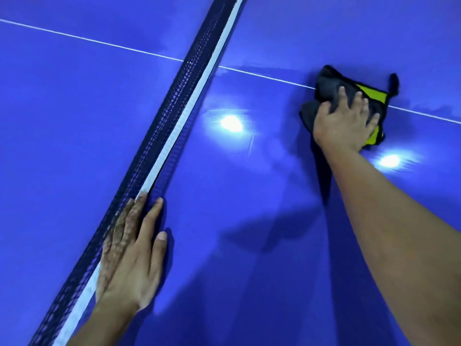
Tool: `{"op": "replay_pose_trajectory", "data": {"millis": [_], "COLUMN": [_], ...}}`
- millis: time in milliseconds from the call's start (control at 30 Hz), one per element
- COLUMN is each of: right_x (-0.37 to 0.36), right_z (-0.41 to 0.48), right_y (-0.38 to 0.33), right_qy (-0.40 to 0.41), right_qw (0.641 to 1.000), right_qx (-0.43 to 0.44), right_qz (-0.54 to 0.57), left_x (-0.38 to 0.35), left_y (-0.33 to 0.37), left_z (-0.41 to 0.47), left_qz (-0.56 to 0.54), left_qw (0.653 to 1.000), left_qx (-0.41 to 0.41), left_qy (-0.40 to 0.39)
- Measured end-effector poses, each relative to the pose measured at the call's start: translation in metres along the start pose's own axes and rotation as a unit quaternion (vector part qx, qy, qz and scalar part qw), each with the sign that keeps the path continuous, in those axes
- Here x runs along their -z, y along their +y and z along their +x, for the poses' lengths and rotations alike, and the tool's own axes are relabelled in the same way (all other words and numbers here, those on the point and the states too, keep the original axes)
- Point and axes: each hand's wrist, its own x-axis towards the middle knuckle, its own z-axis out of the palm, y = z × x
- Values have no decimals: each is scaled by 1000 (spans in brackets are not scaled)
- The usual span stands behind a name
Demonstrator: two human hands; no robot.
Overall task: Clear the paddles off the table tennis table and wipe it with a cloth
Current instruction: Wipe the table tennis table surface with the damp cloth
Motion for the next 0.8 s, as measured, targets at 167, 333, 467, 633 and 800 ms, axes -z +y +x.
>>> {"op": "replay_pose_trajectory", "data": {"millis": [167, 333, 467, 633, 800], "right_x": [-2, -25, -38, -23, 13], "right_z": [-24, -84, -118, -114, -98], "right_y": [-46, -155, -210, -161, 4], "right_qy": [-18, -45, -87, -85, -11], "right_qw": [999, 991, 968, 972, 998], "right_qx": [-46, 125, 235, 218, 62], "right_qz": [-7, -17, -23, -10, -11], "left_x": [-2, -1, -4, -6, -2], "left_y": [2, 7, 0, -1, 4], "left_z": [0, 1, 5, 7, 4], "left_qz": [-16, -10, -9, -6, -18], "left_qw": [1000, 999, 999, 999, 999], "left_qx": [13, 9, 3, -7, -4], "left_qy": [16, 30, 33, 38, 36]}}
